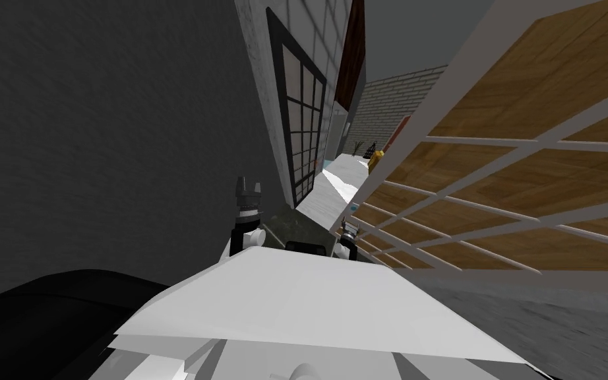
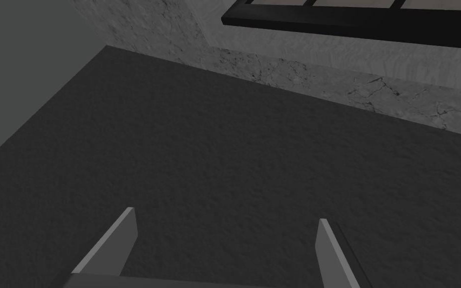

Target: Push the door open

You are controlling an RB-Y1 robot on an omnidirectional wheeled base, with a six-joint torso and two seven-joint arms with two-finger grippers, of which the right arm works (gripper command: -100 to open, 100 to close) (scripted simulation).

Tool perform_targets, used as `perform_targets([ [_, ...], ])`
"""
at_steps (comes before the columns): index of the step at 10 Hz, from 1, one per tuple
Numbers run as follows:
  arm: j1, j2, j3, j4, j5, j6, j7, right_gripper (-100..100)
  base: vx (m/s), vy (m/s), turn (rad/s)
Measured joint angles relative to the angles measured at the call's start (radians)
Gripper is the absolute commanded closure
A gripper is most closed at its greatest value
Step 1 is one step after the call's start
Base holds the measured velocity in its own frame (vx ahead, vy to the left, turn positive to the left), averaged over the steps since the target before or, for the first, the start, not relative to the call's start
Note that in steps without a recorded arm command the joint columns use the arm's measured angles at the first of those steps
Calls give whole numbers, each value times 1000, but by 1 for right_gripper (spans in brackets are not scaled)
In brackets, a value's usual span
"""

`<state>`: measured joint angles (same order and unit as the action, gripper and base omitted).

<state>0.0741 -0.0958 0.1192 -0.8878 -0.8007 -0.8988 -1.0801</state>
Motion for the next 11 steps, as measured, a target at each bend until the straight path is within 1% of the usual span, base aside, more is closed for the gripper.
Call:
perform_targets([
  [2,0,-2,0,5,-1,-3,-5,-100,141,-54,26],
  [7,3,-8,-5,17,-6,-14,-17,-100,165,-104,32],
  [8,1,-10,-6,25,-7,-18,-22,-100,192,-130,29],
  [9,2,-12,-7,28,-8,-21,-25,-100,190,-89,27],
  [10,3,-13,-8,30,-9,-22,-28,-100,70,-28,-4],
  [11,4,-12,-7,29,-8,-25,-27,100,-16,7,4],
])
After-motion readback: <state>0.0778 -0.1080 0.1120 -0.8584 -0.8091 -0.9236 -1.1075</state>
